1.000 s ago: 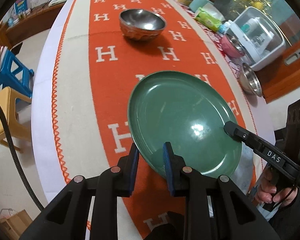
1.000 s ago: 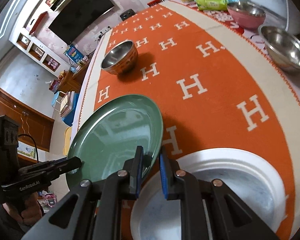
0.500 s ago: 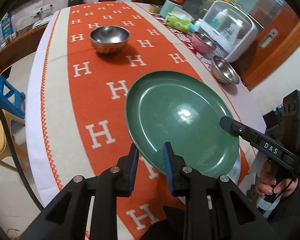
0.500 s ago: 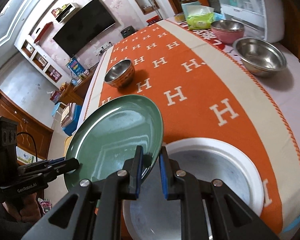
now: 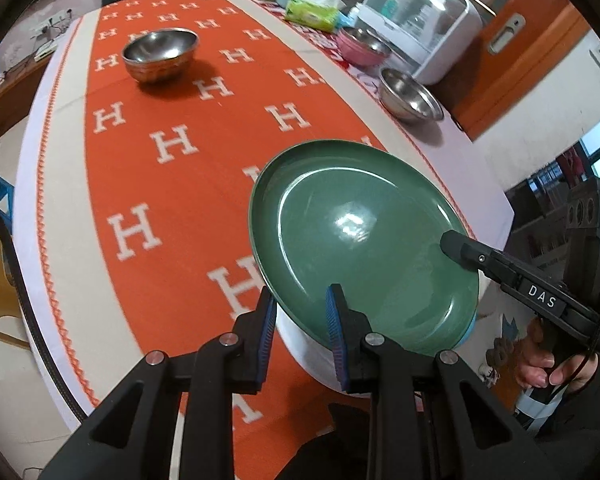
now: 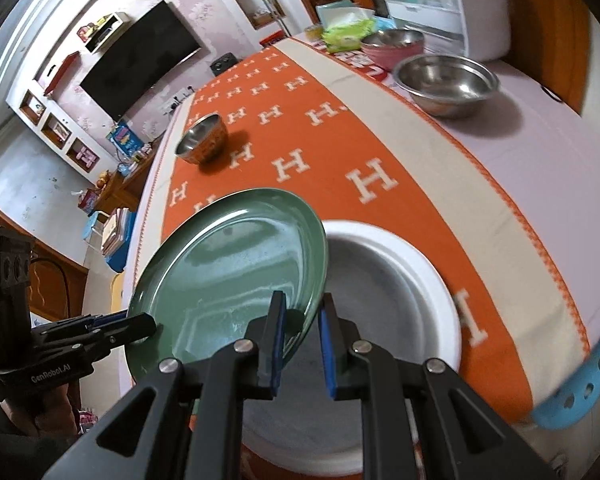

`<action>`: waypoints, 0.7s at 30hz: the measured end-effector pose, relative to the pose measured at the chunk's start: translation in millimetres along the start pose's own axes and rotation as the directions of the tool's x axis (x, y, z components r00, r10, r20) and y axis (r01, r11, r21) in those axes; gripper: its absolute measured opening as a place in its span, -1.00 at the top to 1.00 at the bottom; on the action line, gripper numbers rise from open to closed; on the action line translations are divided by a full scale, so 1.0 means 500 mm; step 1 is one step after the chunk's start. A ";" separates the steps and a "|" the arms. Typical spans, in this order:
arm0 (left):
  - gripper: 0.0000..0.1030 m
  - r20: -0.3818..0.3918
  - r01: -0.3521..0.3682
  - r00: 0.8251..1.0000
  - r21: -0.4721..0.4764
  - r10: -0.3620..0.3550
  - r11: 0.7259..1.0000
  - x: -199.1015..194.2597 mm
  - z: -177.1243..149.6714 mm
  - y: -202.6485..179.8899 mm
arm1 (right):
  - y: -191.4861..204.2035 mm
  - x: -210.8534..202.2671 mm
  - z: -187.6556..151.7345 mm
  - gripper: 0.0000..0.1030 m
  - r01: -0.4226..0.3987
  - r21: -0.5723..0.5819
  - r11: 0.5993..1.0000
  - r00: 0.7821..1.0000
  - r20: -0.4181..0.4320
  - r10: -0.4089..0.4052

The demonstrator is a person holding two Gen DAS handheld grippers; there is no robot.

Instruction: Organize plates and bowls

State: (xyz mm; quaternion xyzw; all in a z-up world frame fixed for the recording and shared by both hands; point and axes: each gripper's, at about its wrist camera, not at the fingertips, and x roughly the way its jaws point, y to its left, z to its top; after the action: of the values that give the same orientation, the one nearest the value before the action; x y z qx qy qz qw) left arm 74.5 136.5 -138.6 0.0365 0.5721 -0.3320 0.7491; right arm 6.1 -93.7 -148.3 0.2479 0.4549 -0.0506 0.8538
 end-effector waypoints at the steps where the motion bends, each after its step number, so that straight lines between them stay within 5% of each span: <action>1: 0.56 -0.011 0.003 1.000 0.004 -0.003 1.000 0.007 -0.003 -0.006 | -0.006 -0.002 -0.006 0.70 0.006 0.005 1.000 1.000 -0.005 -0.006; 21: 0.56 -0.153 -0.025 0.988 0.054 0.033 0.998 0.099 -0.023 -0.076 | -0.096 0.001 -0.066 0.65 0.056 0.074 0.996 0.994 -0.098 -0.048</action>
State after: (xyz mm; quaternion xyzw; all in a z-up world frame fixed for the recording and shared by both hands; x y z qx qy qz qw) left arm 50.7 89.3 -173.7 0.0898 0.6189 -0.3322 0.7060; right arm -33.4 -120.1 -182.3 0.2708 0.4996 -0.0783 0.8191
